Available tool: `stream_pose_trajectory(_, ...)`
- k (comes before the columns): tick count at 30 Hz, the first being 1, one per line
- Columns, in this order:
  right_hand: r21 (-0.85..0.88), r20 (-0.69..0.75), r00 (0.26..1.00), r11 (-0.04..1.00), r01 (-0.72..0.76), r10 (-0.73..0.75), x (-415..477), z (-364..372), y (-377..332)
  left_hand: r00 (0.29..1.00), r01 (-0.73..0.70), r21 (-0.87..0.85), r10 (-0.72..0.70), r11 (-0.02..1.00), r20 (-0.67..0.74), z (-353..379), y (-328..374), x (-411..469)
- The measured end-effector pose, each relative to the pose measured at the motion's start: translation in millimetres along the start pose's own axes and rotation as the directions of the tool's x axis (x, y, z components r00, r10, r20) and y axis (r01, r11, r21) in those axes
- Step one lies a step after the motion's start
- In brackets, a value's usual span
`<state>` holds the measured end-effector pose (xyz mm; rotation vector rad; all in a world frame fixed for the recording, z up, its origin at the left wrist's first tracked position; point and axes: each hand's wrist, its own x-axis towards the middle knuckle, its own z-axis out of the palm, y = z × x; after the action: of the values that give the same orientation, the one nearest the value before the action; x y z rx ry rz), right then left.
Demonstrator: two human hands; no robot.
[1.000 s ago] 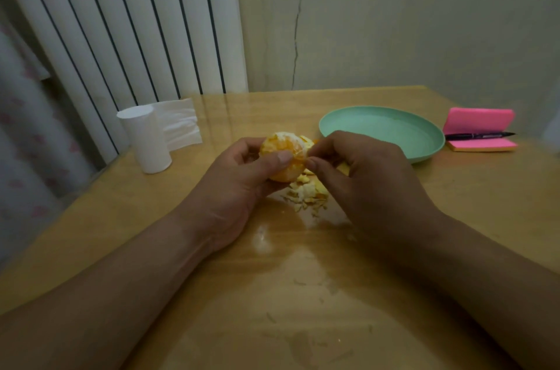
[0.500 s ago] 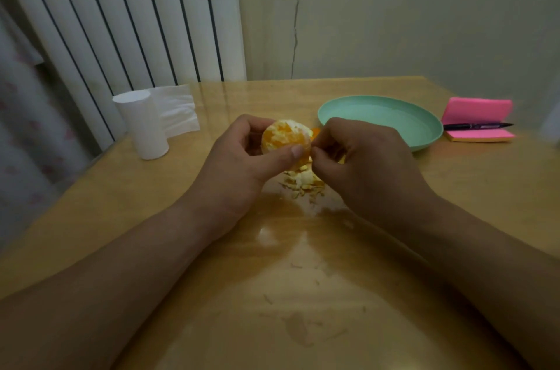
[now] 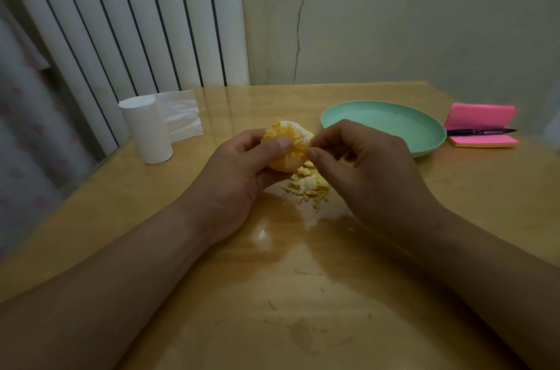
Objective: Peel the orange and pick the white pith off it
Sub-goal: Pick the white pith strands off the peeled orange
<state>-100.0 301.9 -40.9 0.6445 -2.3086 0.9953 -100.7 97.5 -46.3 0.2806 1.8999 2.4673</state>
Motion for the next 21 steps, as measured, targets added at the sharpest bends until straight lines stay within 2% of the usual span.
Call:
stream_pose_trajectory(7,-0.153,0.035,0.997,0.985,0.075,-0.07,2,-1,2,0.998,-0.056,0.215,0.063,0.975,-0.029,-4,-4,1)
stream_pose_trajectory(12,-0.147,-0.017,0.996,0.985,0.087,-0.091,2,-1,-2,0.991,-0.12,0.331,0.134,0.936,-0.018,2,-2,-3)
stream_pose_trajectory(17,-0.12,-0.062,0.995,0.99,0.075,-0.083,2,-1,-5,0.992,-0.116,0.299,0.125,0.947,-0.008,7,-3,-4)
stream_pose_trajectory(21,-0.048,-0.081,0.997,0.999,-0.012,0.008,2,-2,-7,0.997,-0.077,0.157,0.076,0.985,0.015,8,-3,-4)
